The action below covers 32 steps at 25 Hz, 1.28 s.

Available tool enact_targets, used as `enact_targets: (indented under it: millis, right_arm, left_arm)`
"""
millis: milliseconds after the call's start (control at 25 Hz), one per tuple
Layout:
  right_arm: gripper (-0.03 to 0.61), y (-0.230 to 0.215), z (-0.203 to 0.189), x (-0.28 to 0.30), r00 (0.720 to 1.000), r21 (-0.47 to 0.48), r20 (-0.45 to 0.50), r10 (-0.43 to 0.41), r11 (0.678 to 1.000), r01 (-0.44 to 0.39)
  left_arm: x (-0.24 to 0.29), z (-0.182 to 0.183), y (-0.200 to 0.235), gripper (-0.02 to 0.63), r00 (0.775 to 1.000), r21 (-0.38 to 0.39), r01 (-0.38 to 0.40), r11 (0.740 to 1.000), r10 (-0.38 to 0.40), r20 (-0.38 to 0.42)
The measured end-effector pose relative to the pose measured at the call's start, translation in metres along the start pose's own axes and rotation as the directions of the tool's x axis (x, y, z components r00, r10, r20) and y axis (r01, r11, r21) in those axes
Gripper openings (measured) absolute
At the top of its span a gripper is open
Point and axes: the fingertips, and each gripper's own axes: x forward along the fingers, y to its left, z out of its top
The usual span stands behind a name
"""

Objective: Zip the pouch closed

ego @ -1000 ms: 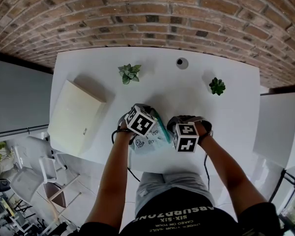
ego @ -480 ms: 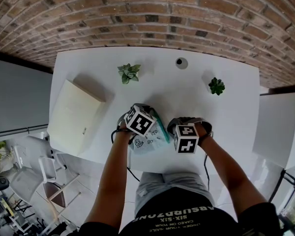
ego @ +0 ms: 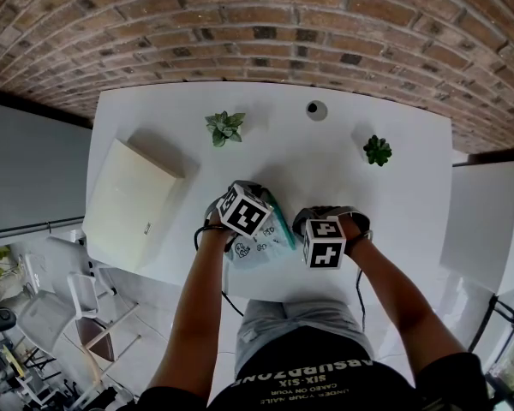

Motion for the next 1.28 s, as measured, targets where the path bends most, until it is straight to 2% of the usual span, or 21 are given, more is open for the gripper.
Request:
enact_targets:
  millis: [160,920,1280]
  right_arm:
    - [0.002,0.002,0.0,-0.001,1.0,-0.006,-0.01,0.018,1.0,-0.018]
    - [0.002,0.023,-0.005,0.001,0.993,-0.035,-0.06,0.101,0.994,-0.103]
    - [0.002,0.031,-0.008,0.003,0.991,-0.033,-0.07,0.114,0.993,-0.117]
  left_arm:
    - [-0.001,0.002,-0.004,0.023,1.0,-0.006,0.019,1.0,-0.019,-0.002]
    - [-0.001,0.001,-0.004,0.023,1.0,-0.004,0.01,1.0,-0.01,-0.007]
    - [-0.001,0.001,-0.003,0.023,1.0,0.0,0.001,1.0,-0.001,-0.009]
